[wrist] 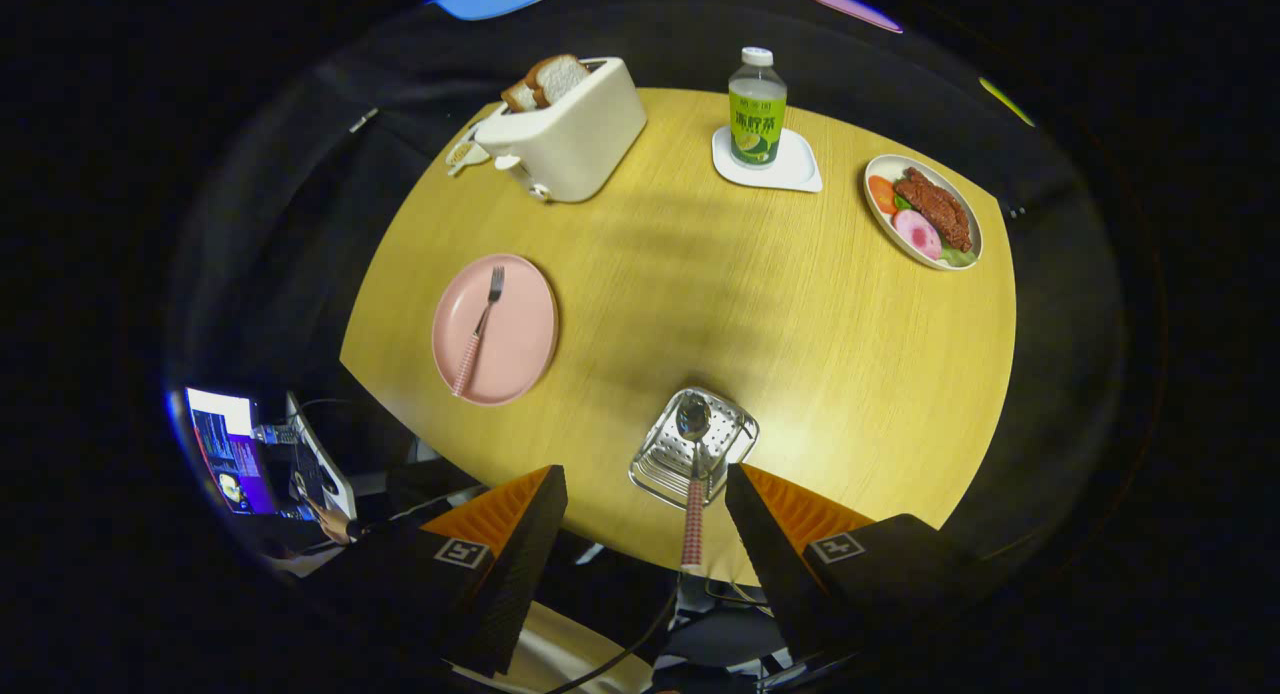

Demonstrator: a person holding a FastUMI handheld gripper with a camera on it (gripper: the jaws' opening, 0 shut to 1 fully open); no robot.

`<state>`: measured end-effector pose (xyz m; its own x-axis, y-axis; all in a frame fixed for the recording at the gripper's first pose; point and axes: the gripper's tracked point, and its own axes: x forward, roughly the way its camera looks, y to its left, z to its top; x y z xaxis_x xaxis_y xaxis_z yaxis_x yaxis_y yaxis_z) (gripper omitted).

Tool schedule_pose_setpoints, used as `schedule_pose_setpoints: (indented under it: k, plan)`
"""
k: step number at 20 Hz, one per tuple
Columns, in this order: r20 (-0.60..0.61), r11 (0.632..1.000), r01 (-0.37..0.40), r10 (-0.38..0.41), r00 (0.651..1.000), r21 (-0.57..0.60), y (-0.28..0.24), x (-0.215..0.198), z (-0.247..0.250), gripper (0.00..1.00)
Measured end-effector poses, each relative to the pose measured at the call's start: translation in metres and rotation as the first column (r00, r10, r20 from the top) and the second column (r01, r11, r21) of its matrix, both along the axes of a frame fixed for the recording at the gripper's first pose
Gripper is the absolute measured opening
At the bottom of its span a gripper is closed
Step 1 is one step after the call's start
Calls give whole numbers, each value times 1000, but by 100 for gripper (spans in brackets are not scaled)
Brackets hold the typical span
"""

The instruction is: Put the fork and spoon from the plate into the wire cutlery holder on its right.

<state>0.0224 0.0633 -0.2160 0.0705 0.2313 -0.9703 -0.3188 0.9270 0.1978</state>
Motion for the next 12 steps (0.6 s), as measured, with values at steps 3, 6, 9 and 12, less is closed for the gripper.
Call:
schedule_pose_setpoints:
  k: [3, 6, 9, 12]
  plan:
    - [105, 999, 42, -44, 994, 28, 16, -2, 10, 99]
    - [218, 997, 43, -55, 974, 59, 44, -1, 13, 99]
    - [290, 997, -3, -21, 957, 82, 81, -7, 6, 99]
    - [319, 993, -51, 15, 948, 104, 124, -21, -15, 99]
